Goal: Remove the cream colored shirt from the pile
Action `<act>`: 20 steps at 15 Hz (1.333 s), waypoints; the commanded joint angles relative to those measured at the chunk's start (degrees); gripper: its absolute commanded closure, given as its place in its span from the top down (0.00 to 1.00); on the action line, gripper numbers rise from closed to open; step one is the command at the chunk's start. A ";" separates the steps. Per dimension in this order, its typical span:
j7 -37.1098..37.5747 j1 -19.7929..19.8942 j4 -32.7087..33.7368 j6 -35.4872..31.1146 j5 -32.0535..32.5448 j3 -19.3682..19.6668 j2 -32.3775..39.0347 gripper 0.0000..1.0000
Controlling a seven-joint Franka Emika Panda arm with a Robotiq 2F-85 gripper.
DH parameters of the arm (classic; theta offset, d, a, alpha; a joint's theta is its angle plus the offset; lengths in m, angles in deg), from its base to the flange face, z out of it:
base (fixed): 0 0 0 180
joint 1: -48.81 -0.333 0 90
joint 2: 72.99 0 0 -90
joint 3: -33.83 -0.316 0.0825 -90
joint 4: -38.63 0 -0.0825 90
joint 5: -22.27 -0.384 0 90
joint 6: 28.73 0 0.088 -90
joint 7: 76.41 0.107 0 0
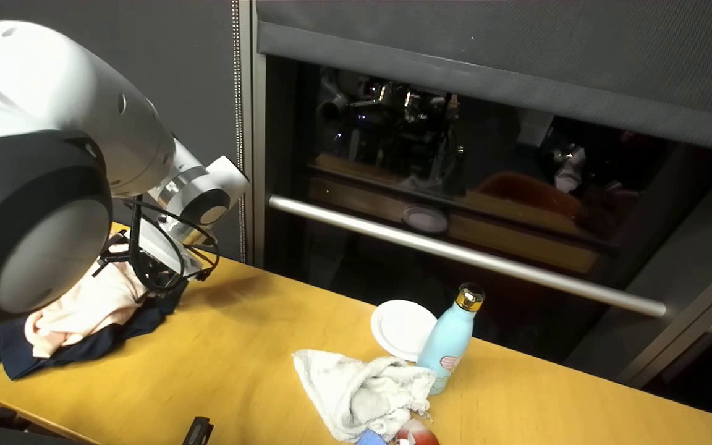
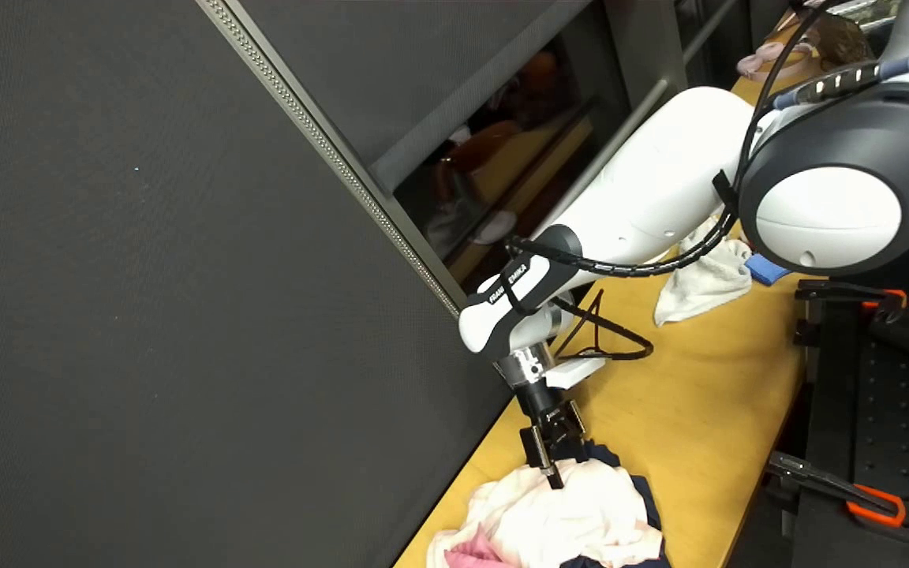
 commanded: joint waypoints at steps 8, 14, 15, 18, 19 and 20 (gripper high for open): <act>6.84 -2.51 1.86 2.38 5.86 2.72 -0.14 0.35; 7.98 -2.43 3.58 2.64 6.33 2.86 -0.22 0.00; 8.26 -2.38 4.40 2.93 6.45 2.90 -0.25 0.00; 8.99 -2.30 7.75 3.92 7.13 2.96 -0.36 0.02; 9.32 -2.28 9.08 4.40 7.41 3.13 -0.42 0.02; 9.75 -2.33 10.31 4.84 7.76 3.36 -0.50 0.02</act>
